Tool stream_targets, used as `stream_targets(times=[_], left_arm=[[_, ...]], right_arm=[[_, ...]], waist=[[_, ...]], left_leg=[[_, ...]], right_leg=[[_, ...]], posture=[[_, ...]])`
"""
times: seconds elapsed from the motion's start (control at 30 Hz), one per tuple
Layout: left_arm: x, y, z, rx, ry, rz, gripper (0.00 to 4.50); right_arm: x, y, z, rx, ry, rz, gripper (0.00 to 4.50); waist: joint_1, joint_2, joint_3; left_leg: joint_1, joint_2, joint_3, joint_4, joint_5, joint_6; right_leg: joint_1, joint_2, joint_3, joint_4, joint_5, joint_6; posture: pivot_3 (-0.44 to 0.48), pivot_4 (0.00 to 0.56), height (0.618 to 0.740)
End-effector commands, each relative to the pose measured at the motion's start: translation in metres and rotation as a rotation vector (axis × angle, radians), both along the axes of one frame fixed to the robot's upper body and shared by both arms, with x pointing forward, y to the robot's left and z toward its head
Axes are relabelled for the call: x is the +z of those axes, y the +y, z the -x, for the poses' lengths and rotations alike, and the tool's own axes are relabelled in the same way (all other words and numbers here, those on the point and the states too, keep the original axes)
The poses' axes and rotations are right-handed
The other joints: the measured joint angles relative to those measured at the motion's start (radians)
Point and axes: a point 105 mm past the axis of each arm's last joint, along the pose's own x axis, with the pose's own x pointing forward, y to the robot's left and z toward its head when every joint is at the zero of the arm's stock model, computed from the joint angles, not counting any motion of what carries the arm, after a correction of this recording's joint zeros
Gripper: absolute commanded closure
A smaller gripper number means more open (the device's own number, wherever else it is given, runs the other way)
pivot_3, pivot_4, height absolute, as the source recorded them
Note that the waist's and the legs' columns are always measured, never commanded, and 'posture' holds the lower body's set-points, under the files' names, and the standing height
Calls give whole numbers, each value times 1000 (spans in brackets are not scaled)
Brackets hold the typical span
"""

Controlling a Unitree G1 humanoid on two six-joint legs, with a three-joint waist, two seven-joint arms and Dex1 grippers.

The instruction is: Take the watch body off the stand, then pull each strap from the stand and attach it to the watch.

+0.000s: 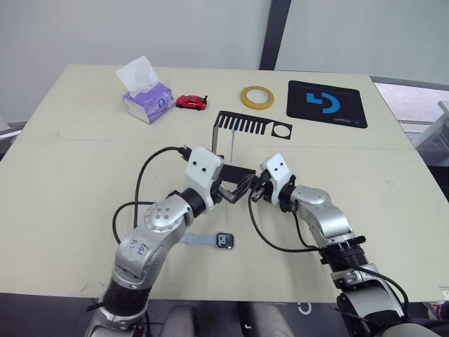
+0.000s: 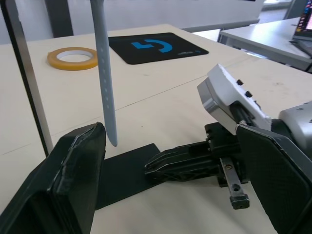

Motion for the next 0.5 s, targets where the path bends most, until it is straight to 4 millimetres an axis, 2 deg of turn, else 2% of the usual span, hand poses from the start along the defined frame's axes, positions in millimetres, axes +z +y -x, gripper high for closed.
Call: stream_targets(times=[0.03,0.13,0.3,0.5], left_arm=[[18,-4,0,69,-106,1,536],[15,-7,-2,99,-97,4,1659],[16,-12,-8,132,-115,7,1659],[19,-5,-20,217,-154,-14,1659]], right_arm=[[-15,-3,3,-11,55,41,4500],[-17,-4,3,-15,58,46,4500],[-20,-2,5,-9,74,50,4500],[-22,0,7,-4,78,51,4500]], waist=[[0,0,0],[1,0,0],[1,0,0],[1,0,0]], left_leg=[[0,0,0,0,0,0],[0,-1,0,0,0,0],[0,-1,0,0,0,0],[0,-1,0,0,0,1]], right_leg=[[0,0,0,0,0,0],[0,0,0,0,0,0],[0,0,0,0,0,0],[0,0,0,0,0,0]], posture=[[0,150,738],[0,150,738],[0,150,738],[0,150,738]])
